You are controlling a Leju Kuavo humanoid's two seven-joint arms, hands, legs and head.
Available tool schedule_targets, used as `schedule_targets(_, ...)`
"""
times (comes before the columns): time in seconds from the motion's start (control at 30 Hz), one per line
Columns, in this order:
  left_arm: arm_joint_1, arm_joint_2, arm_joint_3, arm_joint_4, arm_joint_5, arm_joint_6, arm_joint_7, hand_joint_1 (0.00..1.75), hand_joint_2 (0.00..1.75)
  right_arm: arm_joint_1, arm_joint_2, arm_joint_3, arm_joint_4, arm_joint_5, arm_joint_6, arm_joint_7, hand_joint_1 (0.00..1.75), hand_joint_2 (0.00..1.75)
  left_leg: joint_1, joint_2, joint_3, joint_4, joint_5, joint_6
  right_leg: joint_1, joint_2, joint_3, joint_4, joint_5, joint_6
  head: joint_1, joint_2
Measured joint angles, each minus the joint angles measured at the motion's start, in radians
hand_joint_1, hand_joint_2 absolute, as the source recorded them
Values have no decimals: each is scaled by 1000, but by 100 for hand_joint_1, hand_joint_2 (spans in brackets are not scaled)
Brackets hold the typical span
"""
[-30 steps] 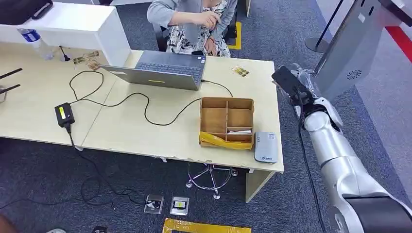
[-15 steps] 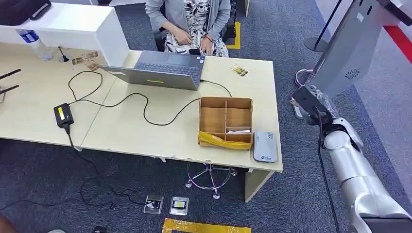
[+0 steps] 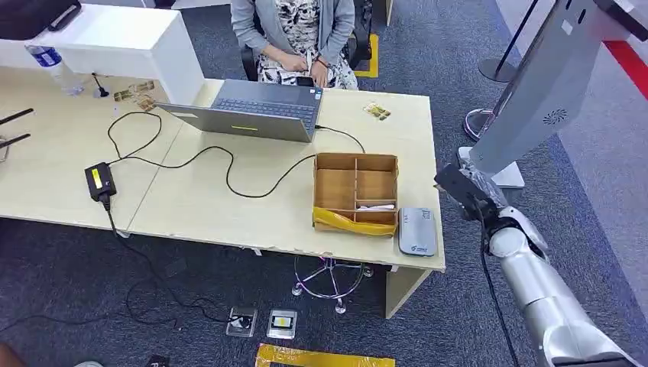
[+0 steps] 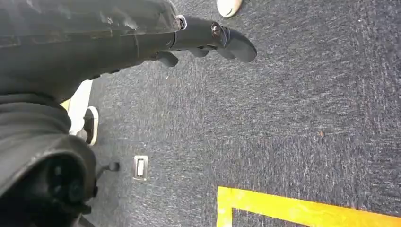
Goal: Pass the card to the sensor for recognition and then transmit it.
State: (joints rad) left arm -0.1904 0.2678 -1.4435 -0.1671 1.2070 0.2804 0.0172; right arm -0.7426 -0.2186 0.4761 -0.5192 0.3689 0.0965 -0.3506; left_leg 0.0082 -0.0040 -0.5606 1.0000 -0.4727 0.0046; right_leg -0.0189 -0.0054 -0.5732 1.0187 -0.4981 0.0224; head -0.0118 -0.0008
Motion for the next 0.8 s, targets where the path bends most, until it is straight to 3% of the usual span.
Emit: schedule_targets(0.8, 1, -11, 0, 0, 22, 11, 15, 0, 0, 73, 18, 104, 0, -91, 1, -21, 175, 175, 0, 0, 0, 0, 0, 0, 0, 0, 0, 0, 0, 0, 0, 0)
